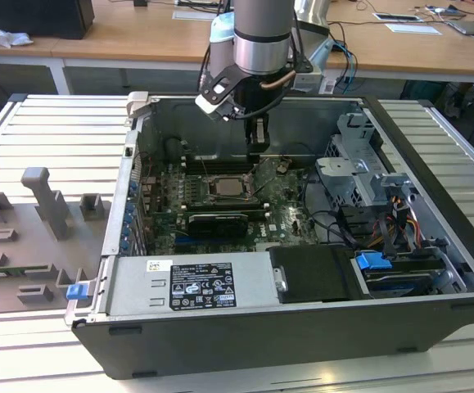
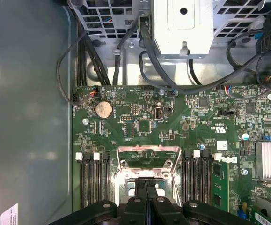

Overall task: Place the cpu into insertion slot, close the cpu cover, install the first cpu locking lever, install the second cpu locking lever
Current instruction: 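Close the cpu cover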

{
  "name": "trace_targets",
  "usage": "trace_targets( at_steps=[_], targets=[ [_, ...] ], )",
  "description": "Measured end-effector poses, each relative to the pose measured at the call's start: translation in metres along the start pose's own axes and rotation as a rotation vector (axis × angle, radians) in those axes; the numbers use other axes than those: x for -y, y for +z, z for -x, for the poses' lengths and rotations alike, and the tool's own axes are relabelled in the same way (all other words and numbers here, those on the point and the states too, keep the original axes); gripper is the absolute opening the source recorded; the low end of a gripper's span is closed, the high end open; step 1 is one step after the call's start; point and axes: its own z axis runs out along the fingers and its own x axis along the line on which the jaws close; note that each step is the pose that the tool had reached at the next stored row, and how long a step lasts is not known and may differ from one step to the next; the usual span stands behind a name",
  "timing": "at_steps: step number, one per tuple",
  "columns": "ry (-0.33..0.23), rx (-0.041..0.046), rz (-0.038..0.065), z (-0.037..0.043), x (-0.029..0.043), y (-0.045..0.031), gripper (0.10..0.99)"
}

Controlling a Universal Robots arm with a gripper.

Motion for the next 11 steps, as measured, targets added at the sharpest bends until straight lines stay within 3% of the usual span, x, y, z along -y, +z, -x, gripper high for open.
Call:
trace_targets(
  at_steps=[4, 11],
  targets=[
    [0.000, -0.0004, 0.000, -0.0001, -0.0015, -0.0024, 0.106],
    [0.000, 0.0000, 0.000, -0.0002, -0.0102, -0.0021, 0.106]
  ],
)
